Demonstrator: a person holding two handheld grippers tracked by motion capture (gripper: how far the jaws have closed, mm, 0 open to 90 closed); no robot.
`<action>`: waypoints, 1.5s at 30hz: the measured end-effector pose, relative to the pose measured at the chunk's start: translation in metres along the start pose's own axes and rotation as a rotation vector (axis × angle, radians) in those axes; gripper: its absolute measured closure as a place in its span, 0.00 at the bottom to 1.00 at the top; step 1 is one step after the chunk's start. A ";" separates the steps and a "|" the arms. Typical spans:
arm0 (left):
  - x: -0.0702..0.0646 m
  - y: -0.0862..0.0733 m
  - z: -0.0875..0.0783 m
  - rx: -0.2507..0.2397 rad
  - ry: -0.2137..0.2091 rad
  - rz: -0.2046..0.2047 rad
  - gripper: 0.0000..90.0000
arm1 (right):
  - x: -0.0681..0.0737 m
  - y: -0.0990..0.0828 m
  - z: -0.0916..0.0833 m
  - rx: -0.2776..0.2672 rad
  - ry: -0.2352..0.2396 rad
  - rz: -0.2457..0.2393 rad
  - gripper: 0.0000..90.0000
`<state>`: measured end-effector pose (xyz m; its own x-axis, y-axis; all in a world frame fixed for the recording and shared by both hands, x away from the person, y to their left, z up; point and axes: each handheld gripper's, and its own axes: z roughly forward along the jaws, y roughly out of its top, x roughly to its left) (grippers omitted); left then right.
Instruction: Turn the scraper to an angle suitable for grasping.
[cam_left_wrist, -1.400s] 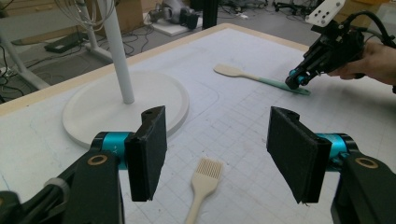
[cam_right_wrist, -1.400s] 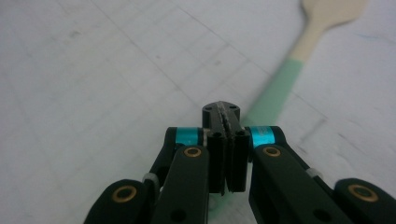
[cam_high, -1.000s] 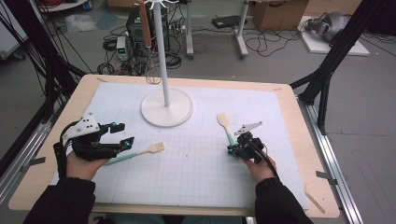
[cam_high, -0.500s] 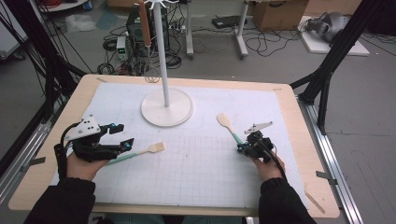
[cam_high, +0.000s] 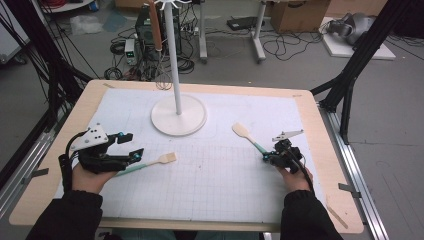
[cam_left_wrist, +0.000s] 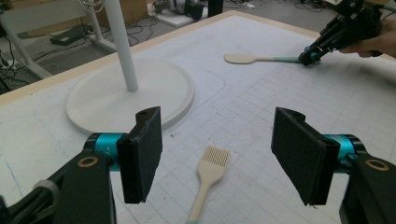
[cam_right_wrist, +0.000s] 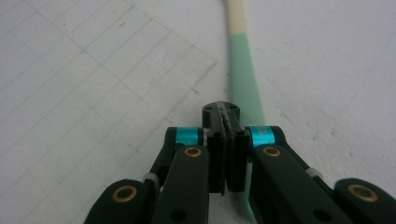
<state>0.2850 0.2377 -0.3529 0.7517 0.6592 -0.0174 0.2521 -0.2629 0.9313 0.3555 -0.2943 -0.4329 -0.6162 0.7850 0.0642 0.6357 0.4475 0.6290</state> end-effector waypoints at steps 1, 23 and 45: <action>0.000 0.000 0.000 0.000 -0.001 0.000 0.38 | -0.002 -0.001 -0.001 -0.004 0.000 0.008 0.99; 0.004 -0.004 0.005 0.006 0.000 -0.001 0.37 | -0.015 0.040 -0.018 -0.055 0.089 -0.051 0.75; 0.006 -0.005 0.007 0.009 0.010 0.006 0.36 | -0.025 0.057 0.020 -0.043 0.088 -0.103 0.68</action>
<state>0.2925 0.2379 -0.3607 0.7474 0.6644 -0.0083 0.2534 -0.2734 0.9279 0.4162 -0.2801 -0.4142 -0.7169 0.6943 0.0638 0.5475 0.5039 0.6681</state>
